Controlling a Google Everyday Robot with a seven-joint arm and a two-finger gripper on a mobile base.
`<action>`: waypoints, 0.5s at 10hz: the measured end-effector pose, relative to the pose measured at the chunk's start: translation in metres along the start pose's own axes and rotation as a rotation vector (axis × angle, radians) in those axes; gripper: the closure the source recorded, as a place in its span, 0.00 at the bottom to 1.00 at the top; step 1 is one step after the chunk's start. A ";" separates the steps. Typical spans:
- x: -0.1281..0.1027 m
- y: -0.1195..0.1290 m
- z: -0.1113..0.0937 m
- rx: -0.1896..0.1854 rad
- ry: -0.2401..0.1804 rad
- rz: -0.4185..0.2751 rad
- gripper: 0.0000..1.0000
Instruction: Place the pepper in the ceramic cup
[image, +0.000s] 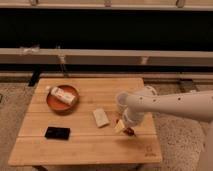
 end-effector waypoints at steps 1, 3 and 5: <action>-0.001 0.002 0.004 0.002 0.006 -0.003 0.20; -0.001 0.006 0.023 0.002 0.035 -0.003 0.20; -0.001 0.004 0.036 0.008 0.053 0.008 0.20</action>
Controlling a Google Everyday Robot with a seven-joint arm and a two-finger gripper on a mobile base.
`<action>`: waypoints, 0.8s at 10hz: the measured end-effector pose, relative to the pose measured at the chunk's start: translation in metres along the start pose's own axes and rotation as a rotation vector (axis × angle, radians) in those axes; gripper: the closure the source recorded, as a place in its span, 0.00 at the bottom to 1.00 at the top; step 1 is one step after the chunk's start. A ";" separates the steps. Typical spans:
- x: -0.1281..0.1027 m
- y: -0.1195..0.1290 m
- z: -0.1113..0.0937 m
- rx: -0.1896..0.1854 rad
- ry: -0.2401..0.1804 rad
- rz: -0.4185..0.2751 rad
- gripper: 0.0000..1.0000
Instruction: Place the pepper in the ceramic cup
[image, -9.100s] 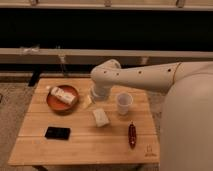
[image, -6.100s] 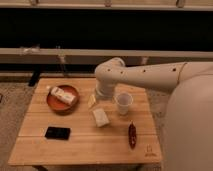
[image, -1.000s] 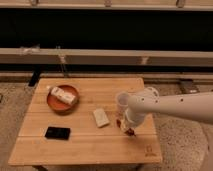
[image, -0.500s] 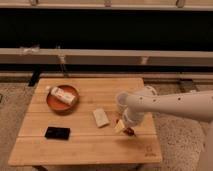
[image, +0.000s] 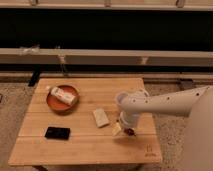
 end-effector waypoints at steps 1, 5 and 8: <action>-0.001 -0.003 0.007 0.015 0.012 0.010 0.20; 0.001 -0.008 0.010 0.047 0.029 0.035 0.48; 0.004 -0.010 0.005 0.057 0.028 0.047 0.80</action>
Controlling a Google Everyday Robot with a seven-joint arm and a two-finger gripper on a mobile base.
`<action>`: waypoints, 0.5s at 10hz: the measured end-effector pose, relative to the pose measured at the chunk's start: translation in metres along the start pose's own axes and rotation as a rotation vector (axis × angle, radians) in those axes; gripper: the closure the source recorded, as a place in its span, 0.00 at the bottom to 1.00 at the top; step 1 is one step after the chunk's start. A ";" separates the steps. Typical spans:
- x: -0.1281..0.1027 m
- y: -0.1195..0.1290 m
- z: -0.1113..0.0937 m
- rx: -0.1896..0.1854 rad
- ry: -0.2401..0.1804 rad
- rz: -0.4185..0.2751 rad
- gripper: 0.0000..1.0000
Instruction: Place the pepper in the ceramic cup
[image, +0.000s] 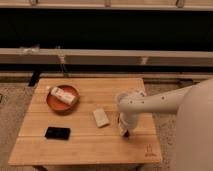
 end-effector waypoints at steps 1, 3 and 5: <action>0.002 0.000 -0.002 0.004 0.002 0.003 0.90; 0.007 0.003 -0.011 0.011 0.000 0.003 1.00; 0.016 0.002 -0.030 0.014 -0.009 0.012 1.00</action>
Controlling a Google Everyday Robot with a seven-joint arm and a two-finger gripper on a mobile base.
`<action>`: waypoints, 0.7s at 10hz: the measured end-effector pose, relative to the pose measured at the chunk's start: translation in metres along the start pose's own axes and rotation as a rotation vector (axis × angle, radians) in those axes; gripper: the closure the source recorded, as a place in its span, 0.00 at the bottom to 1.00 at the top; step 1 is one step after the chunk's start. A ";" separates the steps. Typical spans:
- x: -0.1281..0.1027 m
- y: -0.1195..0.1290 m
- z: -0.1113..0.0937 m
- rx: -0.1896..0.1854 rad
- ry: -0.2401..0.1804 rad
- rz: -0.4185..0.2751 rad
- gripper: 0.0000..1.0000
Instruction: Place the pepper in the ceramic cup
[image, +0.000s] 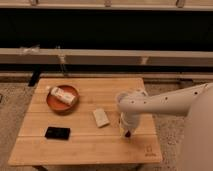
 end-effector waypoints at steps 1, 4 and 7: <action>0.005 0.000 -0.012 -0.001 -0.008 0.002 1.00; 0.017 -0.002 -0.059 -0.009 -0.047 -0.004 1.00; 0.017 -0.011 -0.092 0.001 -0.078 -0.018 1.00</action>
